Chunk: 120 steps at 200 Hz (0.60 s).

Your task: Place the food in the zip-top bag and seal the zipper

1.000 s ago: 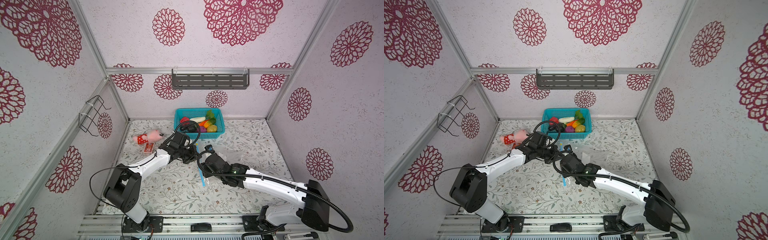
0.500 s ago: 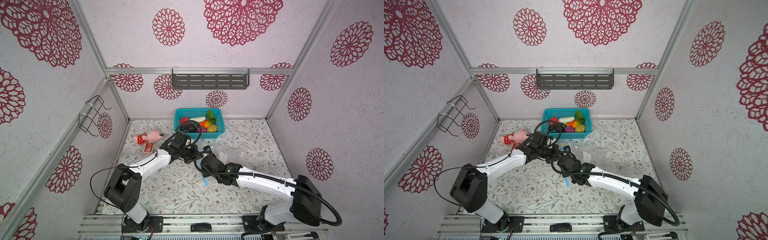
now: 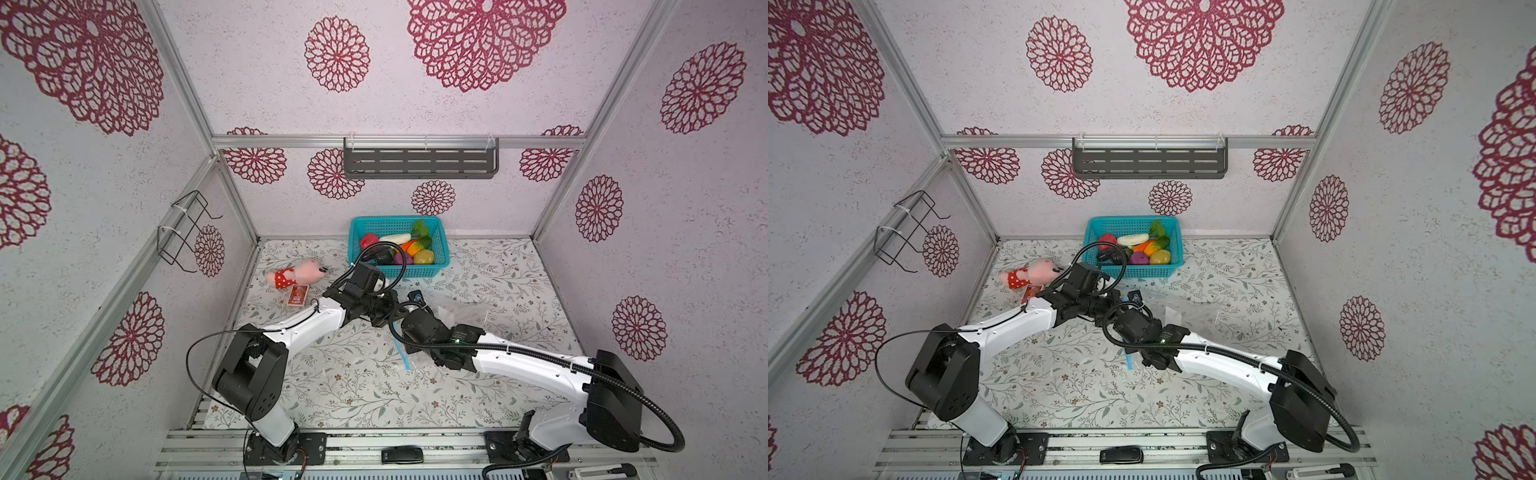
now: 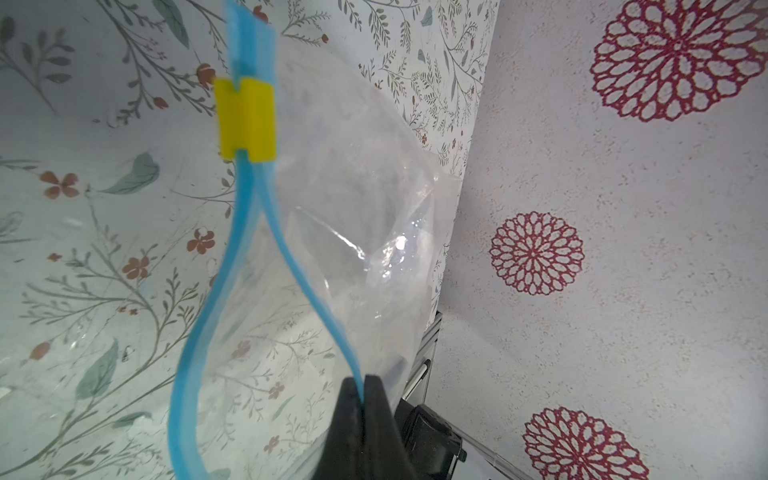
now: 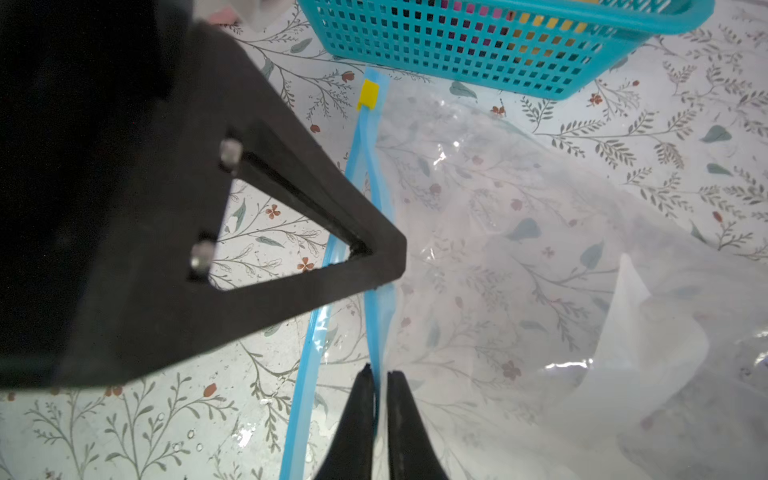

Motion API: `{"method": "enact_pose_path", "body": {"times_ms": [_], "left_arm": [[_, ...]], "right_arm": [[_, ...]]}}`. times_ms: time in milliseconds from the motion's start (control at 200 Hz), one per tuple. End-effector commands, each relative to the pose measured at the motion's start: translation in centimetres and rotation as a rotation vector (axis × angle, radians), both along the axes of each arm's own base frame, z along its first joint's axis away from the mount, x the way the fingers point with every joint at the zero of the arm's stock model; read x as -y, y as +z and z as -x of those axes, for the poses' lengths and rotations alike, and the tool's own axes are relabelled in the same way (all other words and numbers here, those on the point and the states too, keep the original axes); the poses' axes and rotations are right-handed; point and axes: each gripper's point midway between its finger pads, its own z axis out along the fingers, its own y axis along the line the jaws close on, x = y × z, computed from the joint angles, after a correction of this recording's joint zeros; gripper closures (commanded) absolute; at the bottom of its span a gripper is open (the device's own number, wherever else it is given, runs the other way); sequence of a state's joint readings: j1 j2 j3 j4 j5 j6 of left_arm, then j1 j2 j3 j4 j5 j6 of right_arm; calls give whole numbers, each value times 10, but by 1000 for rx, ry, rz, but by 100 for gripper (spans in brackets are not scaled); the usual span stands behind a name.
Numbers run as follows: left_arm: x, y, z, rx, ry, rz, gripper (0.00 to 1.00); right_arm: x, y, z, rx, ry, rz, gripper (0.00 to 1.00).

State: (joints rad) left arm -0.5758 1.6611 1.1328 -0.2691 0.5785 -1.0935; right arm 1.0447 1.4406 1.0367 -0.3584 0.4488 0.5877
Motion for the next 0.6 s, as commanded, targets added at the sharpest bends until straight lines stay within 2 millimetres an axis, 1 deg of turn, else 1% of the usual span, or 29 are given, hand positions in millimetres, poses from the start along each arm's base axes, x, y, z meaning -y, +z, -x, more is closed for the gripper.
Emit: {"method": "enact_pose_path", "body": {"times_ms": [0,60,125,240,335,425,470,555,595], "left_arm": [[10,13,-4,39,-23,29,100],[8,16,-4,50,-25,24,99],[6,20,-4,71,-32,10,91],[-15,27,-5,135,-20,-62,71],[-33,29,-5,191,4,-97,63],[-44,22,-6,221,17,-105,58],[-46,14,-6,212,16,-110,57],[-40,1,-6,196,-19,-91,56],[-33,-2,-5,194,-45,-65,54]], "right_arm": [[3,15,-1,30,-23,-29,91],[5,14,0,29,-28,-33,93],[8,13,0,25,-36,-39,95],[16,12,-2,5,-53,-71,97],[22,13,-5,-13,-58,-119,97],[28,15,-8,-33,-55,-162,97],[31,17,-9,-42,-54,-183,97],[37,20,-12,-50,-52,-222,97],[41,23,-14,-50,-56,-237,97]]}}
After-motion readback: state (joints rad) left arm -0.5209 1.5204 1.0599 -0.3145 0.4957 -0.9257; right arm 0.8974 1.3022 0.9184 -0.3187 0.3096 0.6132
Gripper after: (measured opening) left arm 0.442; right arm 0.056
